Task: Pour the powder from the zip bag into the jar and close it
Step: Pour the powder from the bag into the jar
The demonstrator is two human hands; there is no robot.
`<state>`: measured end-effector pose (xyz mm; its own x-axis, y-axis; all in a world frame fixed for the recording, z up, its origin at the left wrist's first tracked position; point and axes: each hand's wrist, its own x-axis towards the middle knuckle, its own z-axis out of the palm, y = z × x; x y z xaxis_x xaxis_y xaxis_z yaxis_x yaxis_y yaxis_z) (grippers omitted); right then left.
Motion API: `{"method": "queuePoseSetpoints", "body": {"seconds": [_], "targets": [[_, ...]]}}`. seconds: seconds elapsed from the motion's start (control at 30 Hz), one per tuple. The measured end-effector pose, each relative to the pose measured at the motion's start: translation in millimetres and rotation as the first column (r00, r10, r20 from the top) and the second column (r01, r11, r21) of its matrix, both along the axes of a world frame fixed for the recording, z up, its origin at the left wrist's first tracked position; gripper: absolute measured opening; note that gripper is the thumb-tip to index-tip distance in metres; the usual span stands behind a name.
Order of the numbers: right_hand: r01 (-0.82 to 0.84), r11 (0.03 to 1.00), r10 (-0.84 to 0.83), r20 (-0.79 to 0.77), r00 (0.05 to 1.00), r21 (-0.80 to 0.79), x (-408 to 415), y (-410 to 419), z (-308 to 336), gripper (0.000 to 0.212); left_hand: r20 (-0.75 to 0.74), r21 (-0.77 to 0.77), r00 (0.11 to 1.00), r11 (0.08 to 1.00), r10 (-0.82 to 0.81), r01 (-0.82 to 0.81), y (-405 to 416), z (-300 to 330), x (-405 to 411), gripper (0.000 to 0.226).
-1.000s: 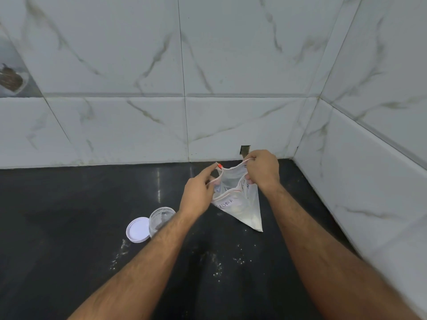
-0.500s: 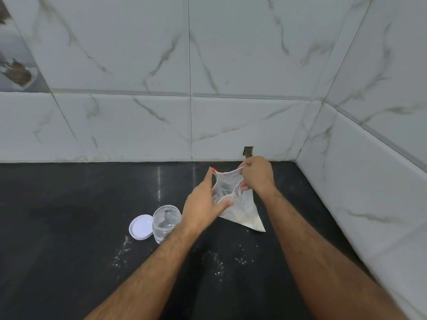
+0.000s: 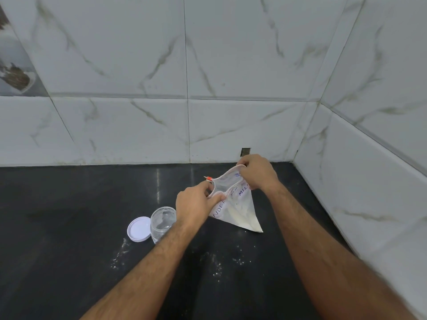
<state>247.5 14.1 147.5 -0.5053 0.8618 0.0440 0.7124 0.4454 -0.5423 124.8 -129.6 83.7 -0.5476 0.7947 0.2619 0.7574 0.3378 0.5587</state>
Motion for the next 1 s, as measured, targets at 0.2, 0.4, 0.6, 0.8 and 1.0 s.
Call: {"method": "queuePoseSetpoints", "body": {"seconds": [0.2, 0.4, 0.6, 0.8, 1.0], "targets": [[-0.039, 0.997, 0.036, -0.055, 0.998, -0.064, 8.3, 3.9, 3.8, 0.028, -0.240, -0.050, 0.960, 0.990, -0.143, 0.135, 15.1, 3.4, -7.4, 0.033], [-0.088, 0.984, 0.068, -0.127, 0.989, -0.158, 13.3, 11.7, -0.5, 0.019, -0.082, -0.078, 0.988, 0.989, -0.131, 0.125, 23.8, 6.5, -7.0, 0.026], [0.049, 0.980, -0.133, -0.455, 0.881, -0.193, 21.2, 18.7, -9.1, 0.033, 0.054, -0.084, 0.993, 0.990, -0.107, 0.111, 42.4, 28.2, -16.7, 0.022], [0.156, 0.824, -0.524, -0.629, 0.574, -0.544, 31.3, 20.1, -37.7, 0.037, -0.040, -0.115, 0.973, 0.969, -0.227, 0.221, 59.1, 73.8, -32.6, 0.019], [0.008, 0.623, -0.625, -0.492, 0.607, -0.782, 17.2, 11.2, -79.6, 0.040, 0.014, 0.016, 0.930, 0.930, -0.366, 0.366, 41.7, 114.6, -71.9, 0.012]]}}
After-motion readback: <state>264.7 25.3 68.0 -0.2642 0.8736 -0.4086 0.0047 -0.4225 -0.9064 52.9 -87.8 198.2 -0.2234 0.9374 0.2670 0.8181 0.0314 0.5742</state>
